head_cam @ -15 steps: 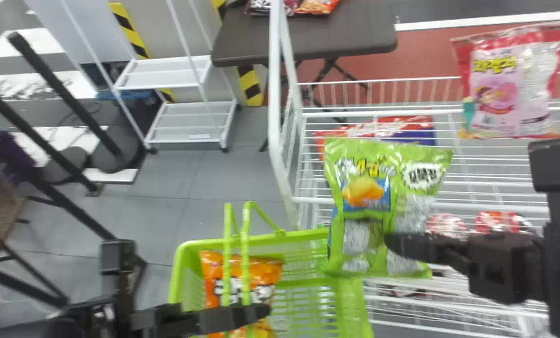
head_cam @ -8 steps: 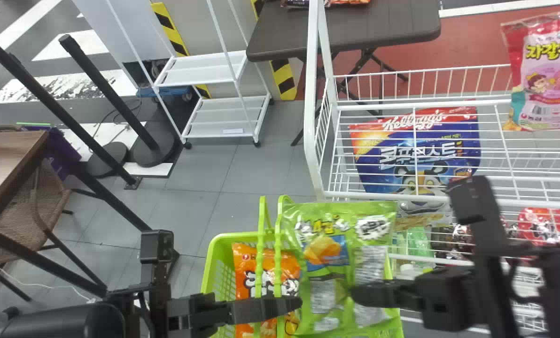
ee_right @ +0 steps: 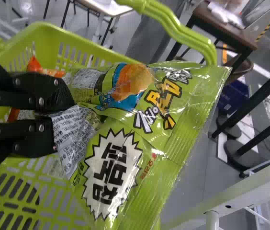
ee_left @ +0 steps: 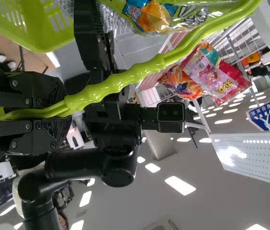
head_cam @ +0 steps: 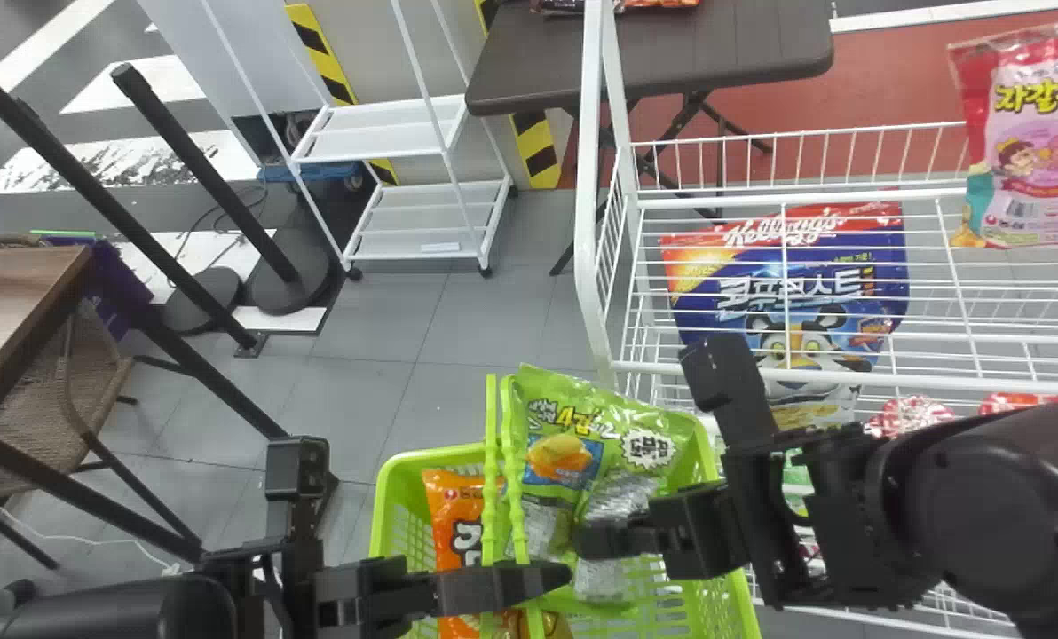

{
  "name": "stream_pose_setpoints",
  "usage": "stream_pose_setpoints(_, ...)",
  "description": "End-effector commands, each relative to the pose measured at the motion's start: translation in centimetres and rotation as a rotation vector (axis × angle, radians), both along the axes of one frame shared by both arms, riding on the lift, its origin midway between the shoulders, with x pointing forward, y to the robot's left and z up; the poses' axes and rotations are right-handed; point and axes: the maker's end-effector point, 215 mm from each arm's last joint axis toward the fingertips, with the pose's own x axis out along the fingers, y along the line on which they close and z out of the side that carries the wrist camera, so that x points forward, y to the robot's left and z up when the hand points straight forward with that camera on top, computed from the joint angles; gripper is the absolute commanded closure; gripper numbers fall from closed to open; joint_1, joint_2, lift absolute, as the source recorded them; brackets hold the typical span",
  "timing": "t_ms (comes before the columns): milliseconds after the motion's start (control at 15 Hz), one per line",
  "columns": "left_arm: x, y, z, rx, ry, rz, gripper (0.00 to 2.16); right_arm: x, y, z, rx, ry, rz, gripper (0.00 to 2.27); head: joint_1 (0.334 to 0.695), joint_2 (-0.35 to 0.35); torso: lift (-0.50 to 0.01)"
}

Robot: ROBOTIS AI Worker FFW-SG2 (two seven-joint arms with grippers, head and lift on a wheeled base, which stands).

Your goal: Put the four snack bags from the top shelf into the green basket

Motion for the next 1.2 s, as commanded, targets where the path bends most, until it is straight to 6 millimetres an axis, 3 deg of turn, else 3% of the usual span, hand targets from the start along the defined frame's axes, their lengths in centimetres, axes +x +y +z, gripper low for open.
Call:
stream_pose_setpoints(0,-0.1,0.3,0.1,-0.005,0.000,-0.001,2.15,-0.5,-2.1,0.4,-0.078,-0.016,0.031,0.01,0.695,0.350,0.000)
stream_pose_setpoints(67,0.0,0.3,0.1,-0.004,0.000,-0.001,2.15,-1.3,-4.0,0.6,-0.114,0.014,0.047,0.06,0.695,0.350,0.000)
stream_pose_setpoints(133,0.1,0.3,0.1,-0.003,-0.004,0.000,2.15,-0.9,-5.4,1.6,-0.115,0.019,0.033,0.06,0.695,0.350,0.000)
stream_pose_setpoints(267,0.2,0.5,0.0,-0.005,-0.003,0.002,2.15,0.6,-6.0,4.4,-0.018,0.022,-0.012,0.07,0.695,0.350,0.000)
stream_pose_setpoints(400,0.4,0.4,0.1,-0.006,-0.006,0.002,2.15,1.0,-6.5,5.7,0.032,0.029,-0.021,0.07,0.695,0.350,0.000)
stream_pose_setpoints(533,0.4,0.5,0.0,-0.007,-0.004,0.004,2.15,1.9,-8.3,7.5,0.061,-0.018,-0.079,0.07,0.695,0.350,0.000)
stream_pose_setpoints(667,0.4,0.8,-0.2,-0.006,0.001,0.010,2.15,3.8,-11.4,9.9,0.092,-0.081,-0.168,0.07,0.695,0.350,0.000)
stream_pose_setpoints(733,0.4,0.8,-0.1,-0.007,0.001,0.010,2.15,4.9,-13.8,10.7,0.084,-0.118,-0.227,0.07,0.695,0.350,0.000)
stream_pose_setpoints(867,0.4,0.7,0.0,-0.010,-0.001,0.007,2.15,6.0,-19.5,8.4,-0.022,-0.130,-0.335,0.06,0.695,0.350,0.000)
stream_pose_setpoints(1000,0.4,0.6,0.1,-0.012,-0.003,0.005,2.15,11.0,-25.6,7.7,-0.143,-0.266,-0.488,0.06,0.695,0.329,0.000)
stream_pose_setpoints(1067,0.4,0.5,0.1,-0.013,-0.005,0.002,2.15,13.8,-28.5,7.9,-0.198,-0.344,-0.568,0.06,0.695,0.284,0.000)
stream_pose_setpoints(1133,0.4,0.5,0.0,-0.014,-0.005,0.001,2.15,17.3,-31.4,9.4,-0.227,-0.463,-0.652,0.06,0.695,0.177,0.000)
